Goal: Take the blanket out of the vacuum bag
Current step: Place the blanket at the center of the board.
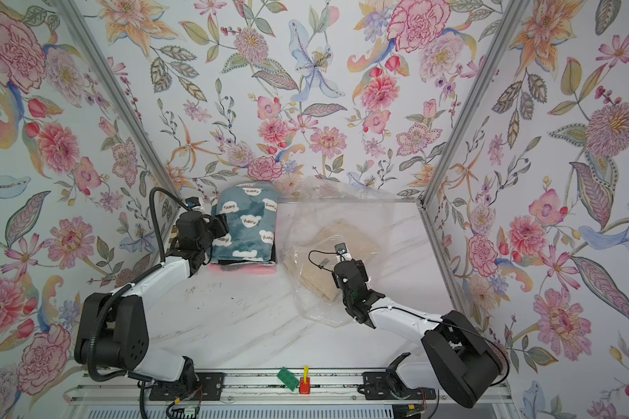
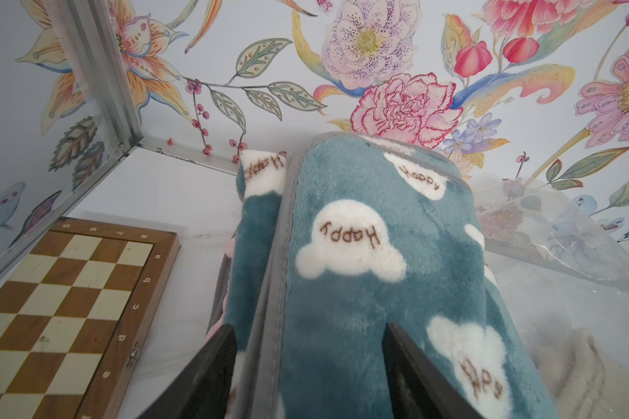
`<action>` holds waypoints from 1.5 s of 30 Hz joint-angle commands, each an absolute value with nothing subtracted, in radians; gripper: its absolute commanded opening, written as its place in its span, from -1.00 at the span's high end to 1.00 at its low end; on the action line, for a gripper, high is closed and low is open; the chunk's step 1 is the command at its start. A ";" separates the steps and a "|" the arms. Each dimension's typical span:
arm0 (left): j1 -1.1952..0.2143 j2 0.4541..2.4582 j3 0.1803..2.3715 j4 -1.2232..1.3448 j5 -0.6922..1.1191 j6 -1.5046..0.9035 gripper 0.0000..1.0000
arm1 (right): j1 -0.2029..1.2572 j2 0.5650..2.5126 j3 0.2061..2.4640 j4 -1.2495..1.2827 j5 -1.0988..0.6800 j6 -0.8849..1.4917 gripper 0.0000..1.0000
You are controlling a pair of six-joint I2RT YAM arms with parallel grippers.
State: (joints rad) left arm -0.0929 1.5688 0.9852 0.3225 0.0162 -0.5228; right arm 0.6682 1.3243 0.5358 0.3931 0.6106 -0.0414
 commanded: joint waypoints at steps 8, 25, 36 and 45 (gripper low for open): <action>-0.020 1.862 1.336 0.275 0.224 -0.515 -0.32 | 0.675 1.336 0.555 0.402 0.618 -0.051 1.00; -0.010 1.935 1.425 0.229 0.218 -0.494 0.86 | 0.676 1.340 0.560 0.400 0.618 -0.054 1.00; -0.009 1.776 1.212 0.526 0.151 -0.523 1.00 | 0.682 1.348 0.563 0.400 0.624 -0.058 1.00; 0.041 1.920 1.299 0.466 0.121 -0.582 0.68 | 0.687 1.351 0.565 0.400 0.629 -0.062 1.00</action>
